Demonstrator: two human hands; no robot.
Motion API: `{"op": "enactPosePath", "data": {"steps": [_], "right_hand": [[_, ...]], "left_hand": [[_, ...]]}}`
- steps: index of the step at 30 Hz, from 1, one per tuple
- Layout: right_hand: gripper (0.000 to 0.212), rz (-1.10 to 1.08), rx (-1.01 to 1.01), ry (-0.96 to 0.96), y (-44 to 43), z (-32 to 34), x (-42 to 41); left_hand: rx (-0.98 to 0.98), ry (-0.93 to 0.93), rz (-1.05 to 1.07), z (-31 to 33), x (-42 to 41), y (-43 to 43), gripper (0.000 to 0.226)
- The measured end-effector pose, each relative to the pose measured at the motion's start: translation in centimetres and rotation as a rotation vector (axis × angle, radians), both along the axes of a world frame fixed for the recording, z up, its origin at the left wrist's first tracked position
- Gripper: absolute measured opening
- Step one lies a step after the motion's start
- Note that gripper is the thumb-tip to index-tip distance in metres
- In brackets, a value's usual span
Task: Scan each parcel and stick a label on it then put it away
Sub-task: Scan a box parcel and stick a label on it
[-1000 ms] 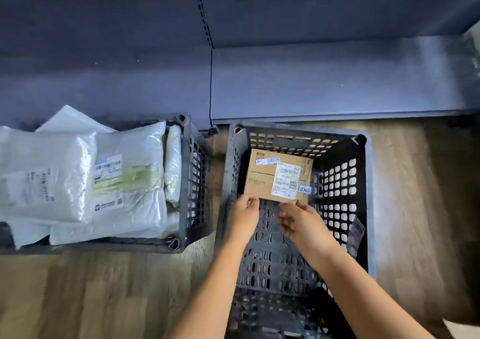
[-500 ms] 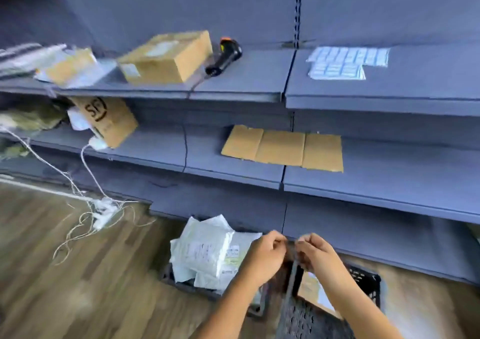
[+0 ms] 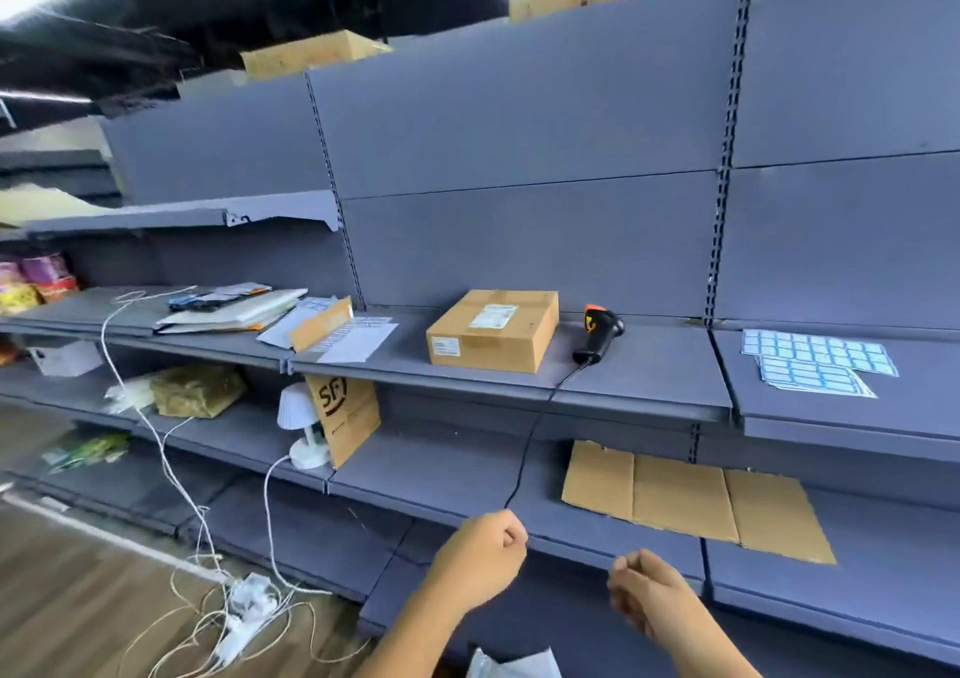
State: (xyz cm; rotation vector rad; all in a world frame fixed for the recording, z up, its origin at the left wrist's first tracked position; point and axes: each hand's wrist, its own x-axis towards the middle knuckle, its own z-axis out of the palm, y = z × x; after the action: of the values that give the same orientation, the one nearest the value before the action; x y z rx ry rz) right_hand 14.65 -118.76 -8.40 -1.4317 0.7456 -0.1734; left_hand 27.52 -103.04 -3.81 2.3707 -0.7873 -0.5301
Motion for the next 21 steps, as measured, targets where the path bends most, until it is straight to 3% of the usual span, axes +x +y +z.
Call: {"op": "enactPosePath", "data": {"steps": [8, 15, 21], "right_hand": [[0.012, 0.019, -0.062, -0.063, 3.1, 5.4, 7.4], [0.013, -0.024, -0.082, -0.116, 0.5, 5.8, 13.0], [0.012, -0.085, -0.077, -0.185, -3.8, 7.7, 17.9]], "left_hand": [[-0.033, -0.021, -0.030, 2.3, 8.6, 2.5, 0.021], [-0.059, 0.009, -0.076, 1.6, 13.4, -1.4, 0.017], [-0.109, -0.026, -0.053, 4.9, 18.3, -5.6, 0.017]]}}
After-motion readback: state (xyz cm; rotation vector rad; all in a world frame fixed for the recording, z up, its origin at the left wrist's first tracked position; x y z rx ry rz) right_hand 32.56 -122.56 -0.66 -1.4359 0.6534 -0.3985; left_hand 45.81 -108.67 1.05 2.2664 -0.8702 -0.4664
